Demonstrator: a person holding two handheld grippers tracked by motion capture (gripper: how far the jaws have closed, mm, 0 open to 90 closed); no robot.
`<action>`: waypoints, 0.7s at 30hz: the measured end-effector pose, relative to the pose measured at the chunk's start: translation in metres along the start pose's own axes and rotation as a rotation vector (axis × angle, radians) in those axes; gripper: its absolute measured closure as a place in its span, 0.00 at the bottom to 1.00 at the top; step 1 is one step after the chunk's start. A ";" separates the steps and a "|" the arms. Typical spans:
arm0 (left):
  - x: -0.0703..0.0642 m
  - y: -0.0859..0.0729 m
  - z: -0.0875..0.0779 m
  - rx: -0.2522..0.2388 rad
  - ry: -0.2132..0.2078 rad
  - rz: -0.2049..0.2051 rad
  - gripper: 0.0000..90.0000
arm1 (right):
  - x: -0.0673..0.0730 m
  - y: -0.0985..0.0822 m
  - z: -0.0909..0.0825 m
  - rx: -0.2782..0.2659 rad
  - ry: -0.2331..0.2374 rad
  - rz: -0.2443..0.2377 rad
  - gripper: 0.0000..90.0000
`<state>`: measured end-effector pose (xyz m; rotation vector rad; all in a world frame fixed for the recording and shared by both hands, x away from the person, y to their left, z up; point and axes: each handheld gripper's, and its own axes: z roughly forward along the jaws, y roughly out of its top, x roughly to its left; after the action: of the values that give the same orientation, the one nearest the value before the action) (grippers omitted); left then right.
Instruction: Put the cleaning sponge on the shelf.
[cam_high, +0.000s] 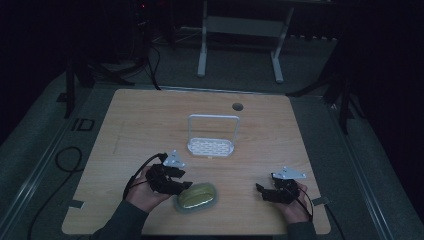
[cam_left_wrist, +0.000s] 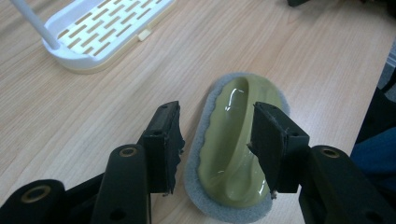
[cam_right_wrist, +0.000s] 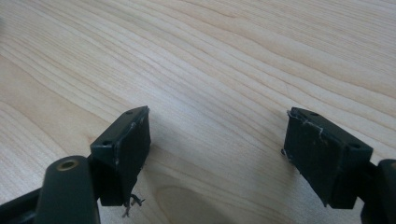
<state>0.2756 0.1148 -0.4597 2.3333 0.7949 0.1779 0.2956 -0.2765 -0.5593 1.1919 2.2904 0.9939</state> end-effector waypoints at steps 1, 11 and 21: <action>-0.001 0.001 0.000 0.005 -0.001 0.007 0.58 | 0.000 0.000 0.000 0.000 0.000 0.000 0.25; -0.006 0.005 0.002 0.027 -0.004 0.034 0.57 | 0.000 0.000 0.000 0.000 0.000 0.000 0.25; -0.012 0.013 0.006 0.080 -0.021 0.068 0.58 | 0.000 0.000 0.000 0.000 0.000 0.000 0.25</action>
<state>0.2739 0.0966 -0.4555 2.4355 0.7248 0.1533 0.2957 -0.2765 -0.5593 1.1915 2.2905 0.9944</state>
